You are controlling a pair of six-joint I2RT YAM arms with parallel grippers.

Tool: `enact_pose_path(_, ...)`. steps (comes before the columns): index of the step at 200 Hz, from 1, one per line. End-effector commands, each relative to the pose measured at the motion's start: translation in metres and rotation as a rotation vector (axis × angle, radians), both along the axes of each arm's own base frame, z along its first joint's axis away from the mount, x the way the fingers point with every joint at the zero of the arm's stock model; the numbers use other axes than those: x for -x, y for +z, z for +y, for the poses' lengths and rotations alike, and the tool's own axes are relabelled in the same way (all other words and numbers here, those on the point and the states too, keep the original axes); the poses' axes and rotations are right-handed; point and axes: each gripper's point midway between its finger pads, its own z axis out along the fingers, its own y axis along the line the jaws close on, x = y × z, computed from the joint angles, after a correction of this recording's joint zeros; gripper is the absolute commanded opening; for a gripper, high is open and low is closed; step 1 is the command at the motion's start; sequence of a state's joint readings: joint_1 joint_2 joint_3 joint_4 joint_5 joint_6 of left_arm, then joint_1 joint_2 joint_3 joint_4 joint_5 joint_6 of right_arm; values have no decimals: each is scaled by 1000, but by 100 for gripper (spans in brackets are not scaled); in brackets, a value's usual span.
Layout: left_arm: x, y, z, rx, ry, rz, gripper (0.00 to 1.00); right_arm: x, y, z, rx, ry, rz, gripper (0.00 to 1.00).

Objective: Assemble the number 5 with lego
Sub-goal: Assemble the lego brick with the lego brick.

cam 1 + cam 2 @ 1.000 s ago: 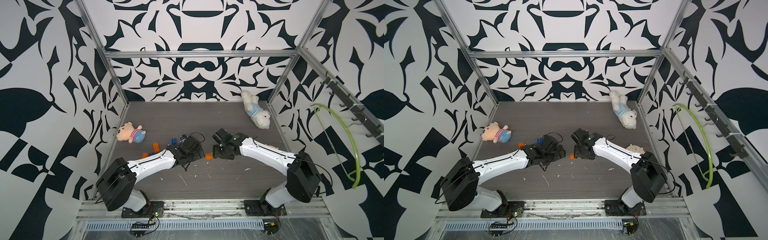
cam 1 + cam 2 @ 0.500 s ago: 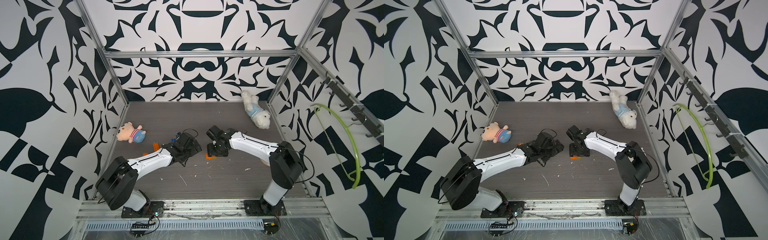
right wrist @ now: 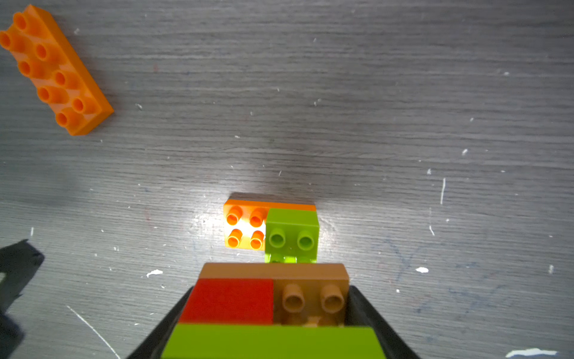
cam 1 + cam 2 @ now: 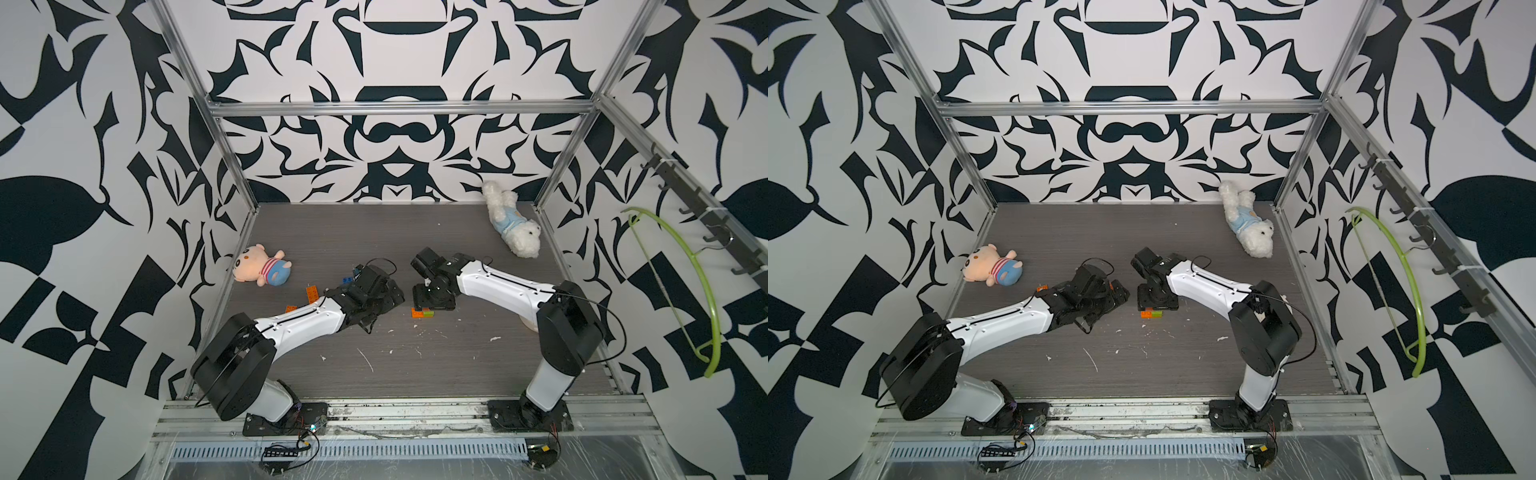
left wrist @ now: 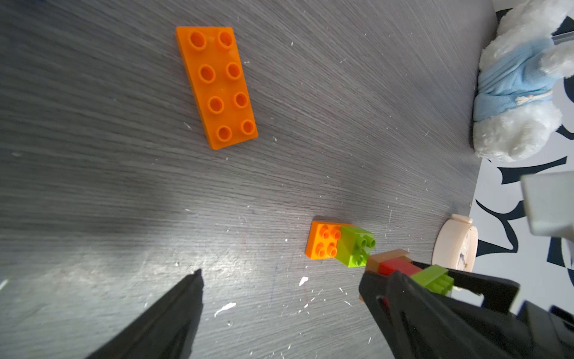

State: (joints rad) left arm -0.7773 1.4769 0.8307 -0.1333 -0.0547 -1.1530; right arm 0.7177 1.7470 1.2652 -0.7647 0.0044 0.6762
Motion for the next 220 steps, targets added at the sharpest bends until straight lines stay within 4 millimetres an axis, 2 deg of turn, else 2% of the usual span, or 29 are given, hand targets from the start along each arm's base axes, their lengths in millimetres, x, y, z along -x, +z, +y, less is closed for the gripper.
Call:
enact_pose_path(1, 2, 2, 1, 7, -12, -11, 99, -5, 11, 2, 16, 7, -31, 63)
enact_pose_path(52, -1, 8, 8, 0, 1, -66, 99, -6, 14, 3, 17, 8, -43, 63)
enact_pose_path(111, -4, 32, 40, -63, 68, -197, 99, -6, 18, 1, 14, -7, -59, 63)
enact_pose_path(118, -5, 29, 42, -73, 74, -203, 99, -6, 18, 1, 12, -12, -63, 63)
enact_pose_path(120, -5, 37, 43, -55, 78, -224, 99, -6, 18, 1, 12, -12, -63, 63)
enact_pose_path(125, -5, 42, 44, -45, 82, -244, 99, -6, 19, 2, 9, -13, -66, 63)
enact_pose_path(149, -5, 42, 50, -13, 111, -292, 99, -6, 17, 3, 6, -18, -67, 63)
enact_pose_path(220, -1, 31, 32, 56, 38, -242, 99, -6, 8, 8, 22, -6, -62, 63)
